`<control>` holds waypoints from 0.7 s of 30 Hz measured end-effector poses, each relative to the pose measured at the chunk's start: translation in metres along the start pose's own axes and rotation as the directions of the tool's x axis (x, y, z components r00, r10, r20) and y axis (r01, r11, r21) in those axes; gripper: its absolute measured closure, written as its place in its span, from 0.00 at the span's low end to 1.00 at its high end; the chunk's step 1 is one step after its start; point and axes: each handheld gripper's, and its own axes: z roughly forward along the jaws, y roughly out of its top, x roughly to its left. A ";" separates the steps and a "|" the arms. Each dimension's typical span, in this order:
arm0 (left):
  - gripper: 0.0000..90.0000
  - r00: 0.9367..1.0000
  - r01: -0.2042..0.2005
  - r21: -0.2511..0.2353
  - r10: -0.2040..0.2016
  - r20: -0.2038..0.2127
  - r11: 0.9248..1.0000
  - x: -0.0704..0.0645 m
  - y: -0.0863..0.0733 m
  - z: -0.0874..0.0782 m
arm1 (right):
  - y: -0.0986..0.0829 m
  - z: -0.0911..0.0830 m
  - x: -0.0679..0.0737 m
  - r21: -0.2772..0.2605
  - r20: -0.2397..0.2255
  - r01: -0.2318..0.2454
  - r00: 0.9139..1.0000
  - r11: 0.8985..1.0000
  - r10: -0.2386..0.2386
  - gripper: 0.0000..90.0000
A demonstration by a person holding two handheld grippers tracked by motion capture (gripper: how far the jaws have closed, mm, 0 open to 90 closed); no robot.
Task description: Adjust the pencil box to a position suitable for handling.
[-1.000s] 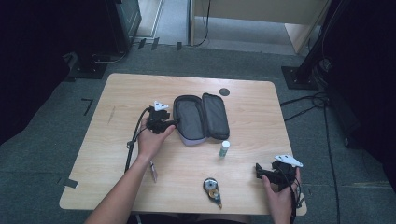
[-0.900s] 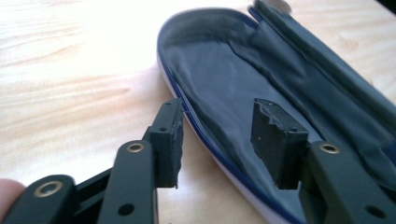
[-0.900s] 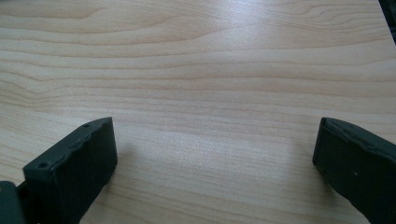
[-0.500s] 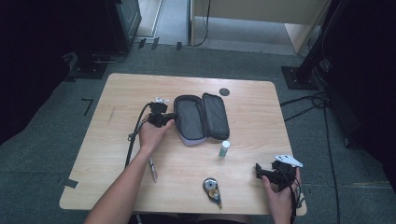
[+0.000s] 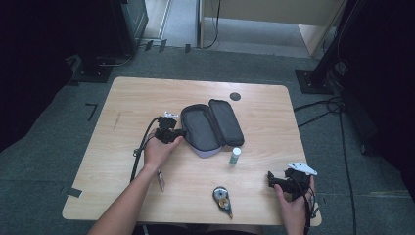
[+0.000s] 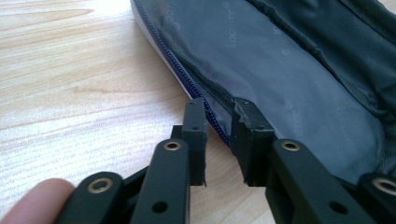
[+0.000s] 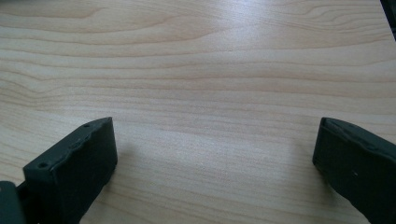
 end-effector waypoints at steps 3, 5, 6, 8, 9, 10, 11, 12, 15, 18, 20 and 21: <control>0.66 0.999 -0.024 -0.065 0.021 -0.034 0.998 0.005 0.004 -0.002 | 0.000 0.000 0.000 0.000 0.000 0.000 1.000 1.000 0.000 0.00; 0.59 0.997 -0.018 -0.102 0.011 -0.071 0.995 0.011 0.009 -0.003 | 0.000 0.000 0.000 0.000 0.000 0.000 1.000 1.000 0.000 0.00; 0.59 0.997 -0.005 -0.118 -0.003 -0.071 0.993 0.014 0.013 -0.003 | 0.000 0.000 0.000 0.000 0.000 0.000 1.000 1.000 0.000 0.00; 0.56 0.996 -0.003 -0.134 -0.009 -0.085 0.991 0.020 0.020 -0.001 | 0.000 0.000 0.000 0.000 0.000 0.000 1.000 1.000 0.000 0.00; 0.57 0.996 -0.003 -0.141 -0.010 -0.087 0.990 0.023 0.023 0.000 | 0.000 0.000 0.000 0.000 0.000 0.000 1.000 1.000 0.000 0.00; 0.57 0.996 0.001 -0.144 -0.014 -0.087 0.990 0.025 0.026 0.001 | 0.000 0.000 0.000 0.000 0.000 0.000 1.000 1.000 0.000 0.00; 0.57 0.996 0.000 -0.149 -0.014 -0.093 0.989 0.027 0.029 0.002 | 0.000 0.000 0.000 0.000 0.000 0.000 1.000 1.000 0.000 0.00; 0.57 0.995 -0.001 -0.156 -0.015 -0.102 0.988 0.029 0.033 0.005 | 0.000 0.000 0.000 0.000 -0.001 0.000 1.000 1.000 0.000 0.00; 0.59 0.994 -0.004 -0.161 -0.014 -0.110 0.987 0.033 0.041 0.011 | 0.000 0.000 0.000 0.000 -0.001 0.000 1.000 1.000 0.000 0.00; 0.62 0.994 0.002 -0.173 -0.020 -0.104 0.985 0.036 0.049 0.018 | 0.000 0.000 0.000 0.000 -0.001 0.000 1.000 1.000 0.000 0.00; 0.65 0.994 -0.007 -0.172 -0.012 -0.104 0.985 0.034 0.053 0.023 | 0.000 0.000 0.000 0.000 0.000 0.000 1.000 1.000 0.000 0.00; 0.66 0.994 -0.013 -0.166 -0.005 -0.107 0.986 0.033 0.054 0.025 | 0.000 0.000 0.000 0.000 -0.001 0.000 1.000 1.000 0.000 0.00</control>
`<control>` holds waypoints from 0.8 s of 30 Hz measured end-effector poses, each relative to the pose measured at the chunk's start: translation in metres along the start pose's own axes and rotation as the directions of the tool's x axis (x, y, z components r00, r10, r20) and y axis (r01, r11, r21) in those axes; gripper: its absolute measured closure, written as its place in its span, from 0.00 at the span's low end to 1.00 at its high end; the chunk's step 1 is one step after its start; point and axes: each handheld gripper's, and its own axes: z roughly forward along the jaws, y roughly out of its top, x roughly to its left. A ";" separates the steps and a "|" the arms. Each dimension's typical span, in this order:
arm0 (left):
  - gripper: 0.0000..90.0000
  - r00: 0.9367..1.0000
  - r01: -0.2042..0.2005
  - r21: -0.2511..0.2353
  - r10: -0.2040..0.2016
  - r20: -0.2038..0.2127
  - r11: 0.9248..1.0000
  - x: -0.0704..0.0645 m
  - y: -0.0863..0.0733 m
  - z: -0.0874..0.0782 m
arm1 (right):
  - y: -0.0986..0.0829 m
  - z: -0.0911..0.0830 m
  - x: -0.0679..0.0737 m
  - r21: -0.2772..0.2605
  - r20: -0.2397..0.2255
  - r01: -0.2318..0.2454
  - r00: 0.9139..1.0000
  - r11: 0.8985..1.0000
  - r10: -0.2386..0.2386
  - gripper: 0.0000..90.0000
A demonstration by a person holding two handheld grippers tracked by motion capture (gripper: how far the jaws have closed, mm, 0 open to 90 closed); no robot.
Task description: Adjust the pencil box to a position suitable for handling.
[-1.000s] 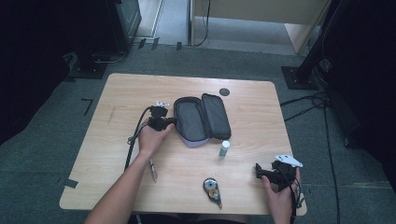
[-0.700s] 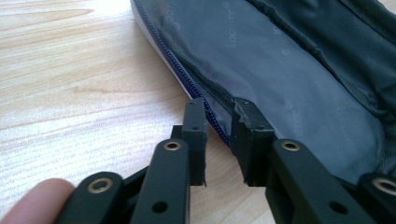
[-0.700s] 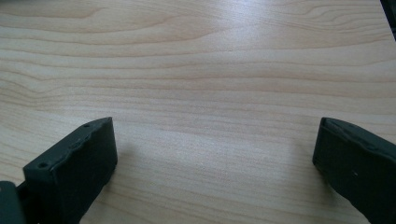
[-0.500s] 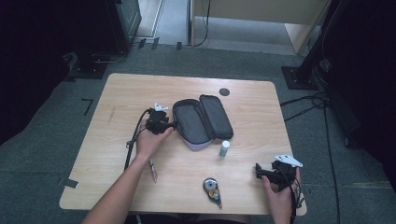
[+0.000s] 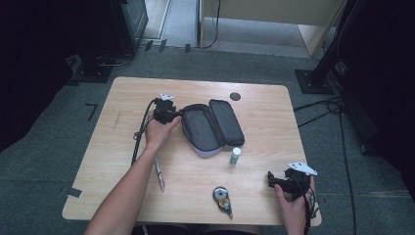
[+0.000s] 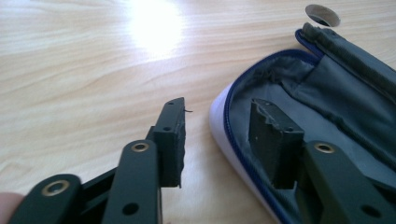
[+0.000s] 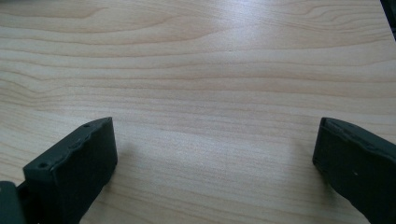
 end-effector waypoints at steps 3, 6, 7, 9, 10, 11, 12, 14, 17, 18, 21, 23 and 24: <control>0.78 1.000 -0.014 0.035 0.014 0.002 0.999 -0.003 0.001 0.003 | 0.000 0.000 0.000 0.001 0.000 0.000 1.000 1.000 0.000 0.00; 0.91 0.999 0.010 0.079 -0.007 -0.042 0.997 0.000 0.000 0.000 | 0.000 0.000 0.000 0.001 0.000 0.000 1.000 1.000 0.000 0.00; 0.94 0.999 0.010 0.079 -0.007 -0.042 0.997 0.000 0.000 0.000 | 0.000 0.000 0.000 0.001 0.001 0.000 1.000 1.000 0.000 0.00; 0.97 0.996 0.029 0.093 -0.021 -0.086 0.995 0.005 -0.004 -0.005 | 0.000 0.000 0.000 0.001 0.001 0.000 1.000 1.000 0.000 0.00; 0.97 0.995 0.036 0.104 -0.026 -0.095 0.994 0.008 -0.006 -0.007 | 0.000 0.000 0.000 0.000 -0.001 0.001 1.000 1.000 -0.001 0.00; 0.97 0.994 0.054 0.104 -0.044 -0.099 0.993 0.011 -0.008 -0.010 | 0.000 0.000 0.000 0.001 0.001 0.000 1.000 1.000 0.000 0.00; 0.95 0.993 0.071 0.100 -0.061 -0.100 0.992 0.014 -0.011 -0.013 | 0.000 0.000 0.000 0.001 0.001 0.000 1.000 1.000 0.000 0.00; 0.92 0.991 0.095 0.099 -0.084 -0.106 0.991 0.018 -0.016 -0.021 | 0.000 0.000 0.000 0.001 0.001 0.000 1.000 1.000 0.000 0.00; 0.90 0.992 0.089 0.110 -0.078 -0.104 0.990 0.020 -0.026 -0.032 | 0.000 0.000 0.000 0.001 0.000 0.000 1.000 1.000 0.000 0.00; 0.90 0.992 0.088 0.116 -0.077 -0.098 0.989 0.020 -0.028 -0.034 | 0.000 0.000 0.000 0.001 0.001 -0.001 1.000 1.000 0.001 0.00; 0.82 0.997 0.056 0.156 -0.048 -0.056 0.986 0.016 -0.037 -0.044 | 0.000 0.000 0.000 0.001 0.001 0.000 1.000 1.000 0.000 0.00; 0.74 0.999 0.005 0.149 0.001 -0.045 0.989 0.014 -0.038 -0.048 | 0.000 0.000 0.000 0.001 0.000 -0.001 1.000 1.000 0.001 0.00; 0.68 0.998 -0.015 0.126 0.022 -0.061 0.992 0.014 -0.037 -0.049 | 0.000 0.000 0.000 0.001 0.001 -0.001 1.000 1.000 0.001 0.00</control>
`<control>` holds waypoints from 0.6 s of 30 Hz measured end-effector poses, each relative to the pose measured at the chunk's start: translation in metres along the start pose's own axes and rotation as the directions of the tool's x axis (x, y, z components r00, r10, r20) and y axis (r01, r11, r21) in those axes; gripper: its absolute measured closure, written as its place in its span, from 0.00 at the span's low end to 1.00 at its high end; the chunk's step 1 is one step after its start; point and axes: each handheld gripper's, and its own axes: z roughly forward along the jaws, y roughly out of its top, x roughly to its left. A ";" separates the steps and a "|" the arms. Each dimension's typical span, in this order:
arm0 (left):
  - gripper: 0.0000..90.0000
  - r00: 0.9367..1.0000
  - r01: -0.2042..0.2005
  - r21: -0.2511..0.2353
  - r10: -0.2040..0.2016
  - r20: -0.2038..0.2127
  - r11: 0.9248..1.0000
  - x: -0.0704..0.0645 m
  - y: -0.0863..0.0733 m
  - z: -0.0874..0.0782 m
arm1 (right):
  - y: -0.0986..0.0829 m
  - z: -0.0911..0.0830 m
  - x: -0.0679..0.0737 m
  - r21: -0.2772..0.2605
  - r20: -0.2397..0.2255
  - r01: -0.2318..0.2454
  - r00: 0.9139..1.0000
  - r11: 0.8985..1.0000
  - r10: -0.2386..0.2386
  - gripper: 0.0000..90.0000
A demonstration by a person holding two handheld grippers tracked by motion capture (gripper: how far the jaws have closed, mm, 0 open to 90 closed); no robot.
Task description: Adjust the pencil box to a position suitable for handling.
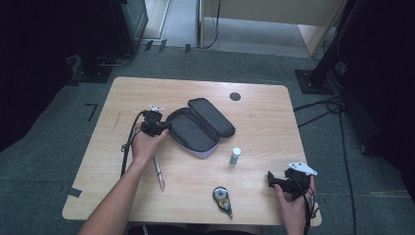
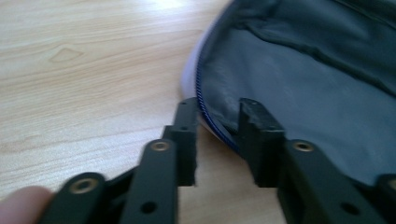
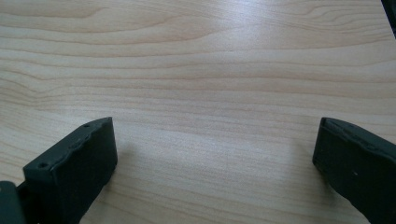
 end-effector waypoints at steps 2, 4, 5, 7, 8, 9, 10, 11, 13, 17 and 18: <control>0.56 0.999 -0.025 -0.036 0.024 -0.036 0.999 0.005 0.007 0.000 | 0.000 0.000 0.000 0.001 0.002 -0.003 1.000 1.000 0.003 0.00; 0.53 0.999 -0.024 -0.058 0.022 -0.035 0.998 0.010 0.016 0.005 | 0.000 0.000 0.001 0.002 0.003 -0.003 1.000 1.000 0.003 0.00; 0.51 0.999 -0.025 -0.061 0.023 -0.023 0.998 0.012 0.021 0.009 | 0.000 0.000 0.001 0.000 0.003 -0.001 1.000 1.000 0.001 0.00; 0.49 0.999 -0.047 -0.051 0.046 -0.017 0.998 0.012 0.028 0.018 | 0.000 0.000 0.001 0.000 0.002 -0.001 1.000 1.000 0.001 0.00; 0.49 0.998 -0.067 -0.046 0.066 -0.013 0.997 0.011 0.033 0.025 | 0.000 0.000 0.000 -0.001 0.003 0.001 1.000 1.000 -0.001 0.00; 0.49 0.997 -0.073 -0.043 0.073 -0.006 0.996 0.011 0.035 0.029 | 0.000 0.000 0.001 0.000 0.003 -0.001 1.000 1.000 0.001 0.00; 0.49 0.997 -0.083 -0.033 0.083 0.001 0.996 0.010 0.038 0.034 | 0.000 0.000 0.001 0.000 0.003 -0.001 1.000 1.000 0.001 0.00; 0.49 0.996 -0.091 -0.018 0.091 0.002 0.996 0.009 0.041 0.040 | 0.000 0.000 0.001 0.000 0.003 -0.001 1.000 1.000 0.001 0.00; 0.51 0.993 -0.119 0.000 0.119 0.004 0.993 0.007 0.045 0.047 | 0.000 0.000 0.001 0.000 0.003 -0.001 1.000 1.000 0.001 0.00; 0.65 0.984 -0.176 0.040 0.176 -0.017 0.984 0.002 0.045 0.054 | 0.000 0.000 0.001 0.001 0.000 0.000 1.000 1.000 0.000 0.00; 0.71 0.983 -0.178 0.048 0.179 -0.028 0.983 0.001 0.045 0.052 | 0.000 0.000 0.001 0.001 -0.001 0.000 1.000 1.000 0.000 0.00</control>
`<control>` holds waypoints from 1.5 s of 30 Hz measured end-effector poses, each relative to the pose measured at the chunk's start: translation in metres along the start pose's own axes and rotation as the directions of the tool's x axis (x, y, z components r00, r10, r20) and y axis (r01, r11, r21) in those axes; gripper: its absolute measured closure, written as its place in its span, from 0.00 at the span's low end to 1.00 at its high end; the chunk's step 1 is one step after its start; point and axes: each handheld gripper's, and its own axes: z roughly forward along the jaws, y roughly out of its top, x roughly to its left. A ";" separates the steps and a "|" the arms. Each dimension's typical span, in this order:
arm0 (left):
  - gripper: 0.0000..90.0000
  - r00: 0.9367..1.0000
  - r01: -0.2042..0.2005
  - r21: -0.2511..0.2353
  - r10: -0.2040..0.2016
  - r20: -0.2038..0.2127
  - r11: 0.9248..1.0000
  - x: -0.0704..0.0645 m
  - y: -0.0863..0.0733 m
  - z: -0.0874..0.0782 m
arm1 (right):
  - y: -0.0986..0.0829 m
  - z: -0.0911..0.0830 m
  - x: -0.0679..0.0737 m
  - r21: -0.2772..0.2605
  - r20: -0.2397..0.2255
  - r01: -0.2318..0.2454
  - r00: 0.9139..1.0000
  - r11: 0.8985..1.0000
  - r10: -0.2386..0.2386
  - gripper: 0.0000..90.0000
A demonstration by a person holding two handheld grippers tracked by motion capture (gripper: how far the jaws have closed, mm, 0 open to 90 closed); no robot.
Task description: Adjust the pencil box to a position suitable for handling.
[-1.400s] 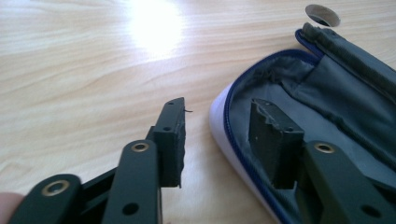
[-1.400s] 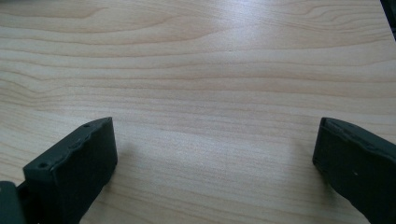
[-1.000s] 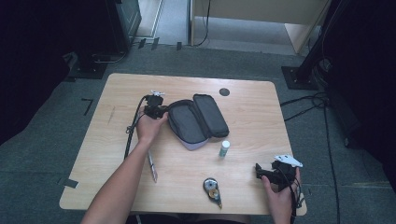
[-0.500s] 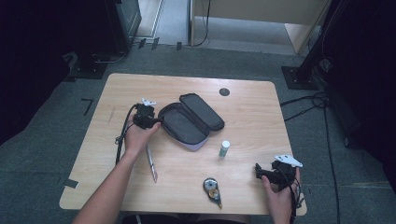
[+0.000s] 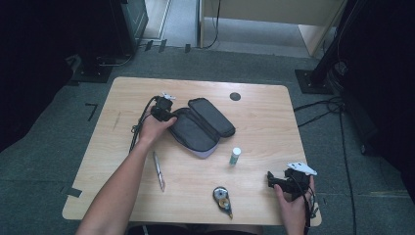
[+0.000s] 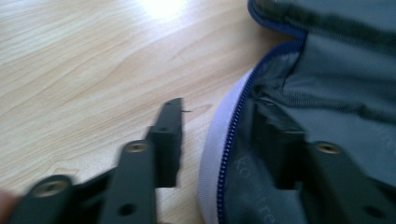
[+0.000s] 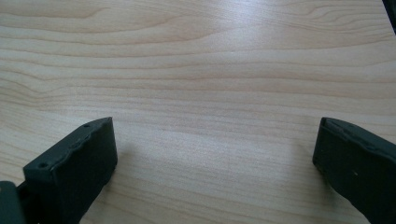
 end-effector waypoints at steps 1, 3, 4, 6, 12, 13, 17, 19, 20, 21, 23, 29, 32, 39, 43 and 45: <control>0.84 1.000 -0.002 -0.002 0.002 0.004 1.000 -0.001 0.001 -0.002 | 0.000 0.000 0.000 0.000 0.000 0.000 1.000 1.000 0.000 0.00; 0.95 0.999 -0.015 -0.017 0.014 -0.037 1.000 -0.003 0.002 -0.009 | 0.000 0.000 0.000 0.000 -0.001 0.001 1.000 1.000 -0.001 0.00; 0.98 0.999 -0.010 -0.031 0.009 -0.049 0.999 -0.004 0.002 -0.013 | 0.000 0.000 0.000 0.000 -0.002 0.001 1.000 1.000 -0.001 0.00; 0.99 0.997 0.033 -0.044 -0.036 -0.064 0.998 -0.004 0.002 -0.020 | 0.000 0.000 0.000 0.000 -0.002 0.001 1.000 1.000 -0.001 0.00; 1.00 0.977 0.180 -0.036 -0.183 -0.108 0.983 -0.004 -0.006 -0.037 | 0.000 0.000 0.000 0.000 -0.002 0.001 1.000 1.000 -0.001 0.00; 1.00 0.972 0.204 -0.038 -0.207 -0.108 0.978 -0.003 -0.009 -0.040 | 0.000 0.000 0.000 0.000 -0.001 0.001 1.000 1.000 -0.001 0.00; 1.00 0.954 0.279 -0.042 -0.282 -0.102 0.959 -0.003 -0.022 -0.050 | 0.000 0.000 0.000 0.000 -0.001 0.001 1.000 1.000 -0.001 0.00; 1.00 0.944 0.312 -0.050 -0.316 -0.097 0.949 -0.005 -0.029 -0.054 | 0.000 0.000 0.000 0.000 -0.001 0.001 1.000 1.000 -0.001 0.00; 1.00 0.940 0.323 -0.045 -0.326 -0.104 0.945 -0.007 -0.035 -0.055 | 0.000 0.000 0.000 0.000 -0.001 0.001 1.000 1.000 -0.001 0.00; 1.00 0.936 0.333 -0.042 -0.336 -0.106 0.942 -0.009 -0.038 -0.056 | 0.000 0.000 0.000 0.000 -0.001 0.001 1.000 1.000 -0.001 0.00; 1.00 0.930 0.348 -0.038 -0.350 -0.114 0.937 -0.014 -0.045 -0.058 | 0.000 0.000 0.000 0.000 -0.001 0.001 1.000 1.000 -0.001 0.00; 1.00 0.921 0.356 -0.061 -0.361 -0.144 0.932 -0.038 -0.060 -0.068 | 0.000 0.000 0.000 0.000 -0.002 0.001 1.000 1.000 -0.001 0.00; 1.00 0.915 0.366 -0.087 -0.376 -0.149 0.926 -0.054 -0.066 -0.072 | 0.000 0.000 0.000 0.000 -0.001 0.000 1.000 1.000 0.000 0.00; 1.00 0.889 0.419 -0.109 -0.432 -0.153 0.901 -0.075 -0.081 -0.071 | 0.000 0.000 0.000 0.001 -0.001 -0.001 1.000 1.000 0.001 0.00; 0.93 0.896 0.412 -0.119 -0.426 -0.127 0.903 -0.082 -0.085 -0.073 | 0.000 0.000 0.000 0.001 -0.002 -0.001 1.000 1.000 0.001 0.00; 0.73 0.908 0.397 -0.131 -0.410 -0.092 0.908 -0.084 -0.084 -0.077 | 0.000 0.000 0.000 0.002 -0.003 -0.001 1.000 1.000 0.001 0.00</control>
